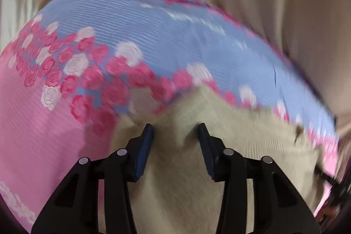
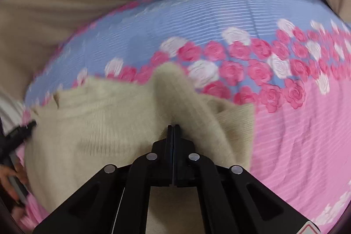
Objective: Fold small clothes
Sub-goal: 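Fold the hem up toward the collar with both grippers and release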
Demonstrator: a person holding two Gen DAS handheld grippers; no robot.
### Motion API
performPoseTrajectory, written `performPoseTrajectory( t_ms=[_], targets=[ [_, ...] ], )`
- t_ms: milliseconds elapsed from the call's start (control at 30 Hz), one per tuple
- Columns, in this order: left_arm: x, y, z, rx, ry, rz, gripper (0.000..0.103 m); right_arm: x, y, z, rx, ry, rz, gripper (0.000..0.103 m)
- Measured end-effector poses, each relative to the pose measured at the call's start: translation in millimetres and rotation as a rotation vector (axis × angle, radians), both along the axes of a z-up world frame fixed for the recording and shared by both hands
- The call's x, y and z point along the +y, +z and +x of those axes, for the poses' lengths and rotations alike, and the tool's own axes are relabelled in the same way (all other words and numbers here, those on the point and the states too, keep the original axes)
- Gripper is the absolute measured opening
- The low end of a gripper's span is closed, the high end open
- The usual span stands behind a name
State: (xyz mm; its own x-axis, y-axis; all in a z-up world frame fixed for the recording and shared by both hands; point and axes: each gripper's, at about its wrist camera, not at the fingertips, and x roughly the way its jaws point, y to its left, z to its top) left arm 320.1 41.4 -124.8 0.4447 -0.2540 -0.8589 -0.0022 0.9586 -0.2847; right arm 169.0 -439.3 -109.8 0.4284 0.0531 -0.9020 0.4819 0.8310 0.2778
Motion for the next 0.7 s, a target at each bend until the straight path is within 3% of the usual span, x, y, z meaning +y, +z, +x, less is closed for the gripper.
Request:
performPoseTrajectory(
  t_ms=[67, 167, 200, 233, 300, 367, 467, 533, 567, 633, 700],
  targets=[
    [20.5, 11.0, 3.9, -0.017, 0.106, -0.021, 0.042, -3.6, 14.7, -13.9, -0.053, -0.038, 0.023, 0.003],
    [57.7, 37.0, -10.7, -0.063, 0.2, -0.147, 0.043, 2.9, 35.8, -47.6, -0.099, -0.05, 0.037, 0.013],
    [72.1, 44.8, -25.7, -0.066, 0.21, -0.211, 0.045, 6.8, 40.2, -65.7, -0.107, -0.061, 0.033, 0.027],
    [79.2, 47.6, -37.6, -0.064, 0.208, -0.224, 0.052, 9.9, 40.9, -83.1, -0.107, -0.078, 0.025, 0.052],
    [88.0, 48.0, -71.1, -0.053, 0.17, -0.196, 0.056, 16.1, 38.1, -122.3, -0.094, -0.113, 0.01, 0.065],
    [94.1, 35.7, -114.8, -0.015, 0.148, -0.166, 0.061, 21.9, 28.9, -155.8, -0.068, -0.13, 0.039, 0.065],
    [103.3, 1.2, -165.3, 0.08, 0.228, -0.261, 0.062, 28.7, 5.0, -182.6, -0.017, -0.148, 0.121, 0.065],
    [103.9, -18.0, -179.7, 0.128, 0.281, -0.319, 0.062, 29.7, -8.7, -187.5, -0.019, -0.17, 0.202, 0.065],
    [102.7, -18.3, -185.2, 0.104, 0.302, -0.329, 0.064, 29.9, -14.7, -186.7, -0.03, -0.187, 0.245, 0.066],
    [93.7, -17.0, -183.6, 0.081, 0.302, -0.311, 0.075, 33.6, -15.0, -182.5, -0.077, -0.203, 0.253, 0.073],
    [83.4, -14.7, -177.0, 0.078, 0.324, -0.271, 0.079, 39.5, -14.8, -173.7, -0.084, -0.207, 0.241, 0.074]
  ],
)
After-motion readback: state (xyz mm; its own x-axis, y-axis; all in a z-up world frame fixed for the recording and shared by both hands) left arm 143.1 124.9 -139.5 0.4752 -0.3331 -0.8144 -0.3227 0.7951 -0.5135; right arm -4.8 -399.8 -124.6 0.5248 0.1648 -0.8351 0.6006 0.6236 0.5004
